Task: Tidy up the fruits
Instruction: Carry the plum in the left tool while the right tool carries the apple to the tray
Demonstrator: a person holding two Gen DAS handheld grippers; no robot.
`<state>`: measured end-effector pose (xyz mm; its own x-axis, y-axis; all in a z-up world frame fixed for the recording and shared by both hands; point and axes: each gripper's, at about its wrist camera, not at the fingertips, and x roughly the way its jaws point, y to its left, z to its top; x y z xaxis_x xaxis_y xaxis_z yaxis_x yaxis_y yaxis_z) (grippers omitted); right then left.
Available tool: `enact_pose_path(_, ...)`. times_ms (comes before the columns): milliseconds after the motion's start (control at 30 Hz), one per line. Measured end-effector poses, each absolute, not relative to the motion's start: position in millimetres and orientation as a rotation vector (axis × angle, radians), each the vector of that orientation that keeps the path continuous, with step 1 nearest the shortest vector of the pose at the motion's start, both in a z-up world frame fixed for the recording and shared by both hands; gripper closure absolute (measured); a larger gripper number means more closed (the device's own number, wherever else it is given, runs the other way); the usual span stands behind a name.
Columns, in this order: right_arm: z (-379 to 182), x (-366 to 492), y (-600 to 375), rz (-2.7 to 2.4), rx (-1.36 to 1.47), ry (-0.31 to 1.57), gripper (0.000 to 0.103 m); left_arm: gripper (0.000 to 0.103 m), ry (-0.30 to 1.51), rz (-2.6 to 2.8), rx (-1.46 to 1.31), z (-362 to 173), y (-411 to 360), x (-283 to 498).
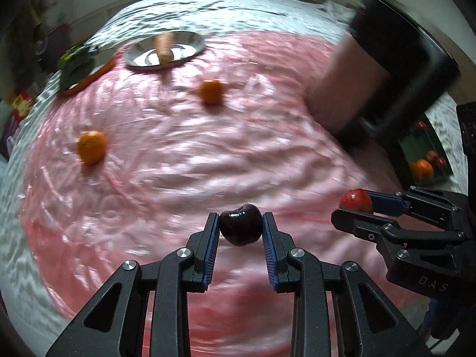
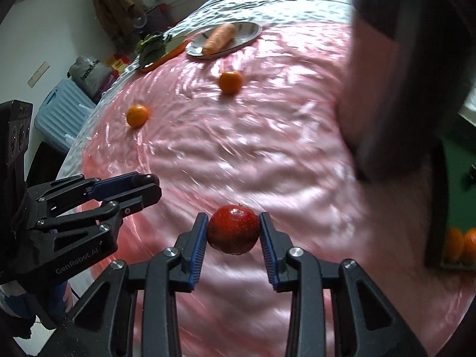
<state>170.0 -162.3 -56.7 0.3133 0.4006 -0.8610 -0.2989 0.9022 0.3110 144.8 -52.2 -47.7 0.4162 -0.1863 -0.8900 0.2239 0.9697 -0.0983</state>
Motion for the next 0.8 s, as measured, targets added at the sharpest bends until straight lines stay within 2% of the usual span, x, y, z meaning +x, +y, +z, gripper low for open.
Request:
enact_pose_path(200,-50,147,-214,0.38,0.142,1.163,0.047,0.078,1.125,-0.37,0.108,-41,-108,126)
enact_pose_path(500,-34,128,-343,0.135,0.203,1.117,0.047,0.078,1.105,-0.591,0.188,-29,-221,109)
enact_pose_path(800,-15,139,-458,-0.037,0.249,1.018,0.047,0.078,1.037,-0.713,0.214,-10,-338,139)
